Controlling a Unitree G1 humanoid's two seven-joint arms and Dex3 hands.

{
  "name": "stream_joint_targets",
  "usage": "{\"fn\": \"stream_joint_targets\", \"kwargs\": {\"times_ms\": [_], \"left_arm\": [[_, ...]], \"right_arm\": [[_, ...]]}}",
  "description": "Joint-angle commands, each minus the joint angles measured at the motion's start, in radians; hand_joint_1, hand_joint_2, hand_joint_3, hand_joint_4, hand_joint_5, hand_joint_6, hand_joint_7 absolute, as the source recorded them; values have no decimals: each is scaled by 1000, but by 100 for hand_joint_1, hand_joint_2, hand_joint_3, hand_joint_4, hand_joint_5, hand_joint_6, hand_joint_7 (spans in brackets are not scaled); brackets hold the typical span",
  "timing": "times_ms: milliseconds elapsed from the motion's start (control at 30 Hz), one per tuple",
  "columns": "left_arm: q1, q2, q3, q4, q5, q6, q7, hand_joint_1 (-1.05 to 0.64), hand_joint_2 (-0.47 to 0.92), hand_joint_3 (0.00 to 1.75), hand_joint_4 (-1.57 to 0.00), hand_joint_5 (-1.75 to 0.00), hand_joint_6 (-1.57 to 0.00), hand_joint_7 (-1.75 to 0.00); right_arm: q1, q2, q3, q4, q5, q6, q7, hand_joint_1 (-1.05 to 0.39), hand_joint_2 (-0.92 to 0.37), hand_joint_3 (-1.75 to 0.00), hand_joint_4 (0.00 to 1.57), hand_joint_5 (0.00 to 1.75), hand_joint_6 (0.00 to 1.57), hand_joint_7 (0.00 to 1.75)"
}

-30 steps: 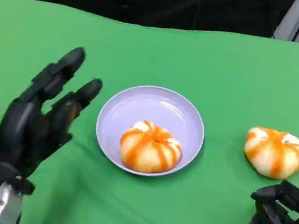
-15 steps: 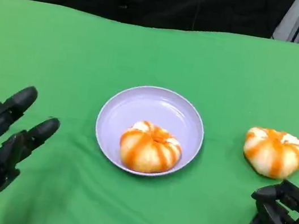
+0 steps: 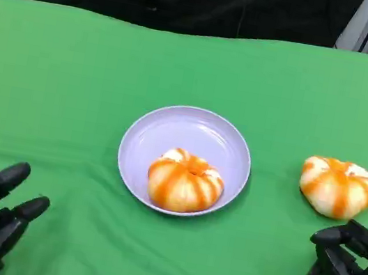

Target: Grasp the bread from the table and place it into the plate.

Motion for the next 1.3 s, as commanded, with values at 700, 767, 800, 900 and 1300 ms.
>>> {"fn": "stream_joint_targets", "kwargs": {"times_ms": [700,767,800,900,1300], "left_arm": [[-131,30,16,347,247,-446,224,5,58,116,-92,-162,-91,-139],[-134,31,13,359,251,-462,231,5,57,118,-91,-164,-89,-142],[-136,32,11,366,253,-472,233,4,57,119,-91,-165,-88,-143],[-140,35,9,380,252,-489,234,3,57,121,-90,-166,-87,-144],[-144,36,2,390,230,-493,225,2,56,123,-89,-169,-86,-147]], "right_arm": [[-10,-32,-23,22,18,-6,15,-25,-92,-46,64,171,77,104],[-10,-32,-24,22,18,-4,17,-25,-92,-46,63,171,77,104],[-10,-32,-25,21,20,-1,17,-25,-92,-46,63,171,77,105],[-10,-32,-27,21,20,0,19,-25,-92,-46,63,171,77,105],[-10,-31,-28,19,19,1,18,-25,-92,-45,62,172,77,105]]}}
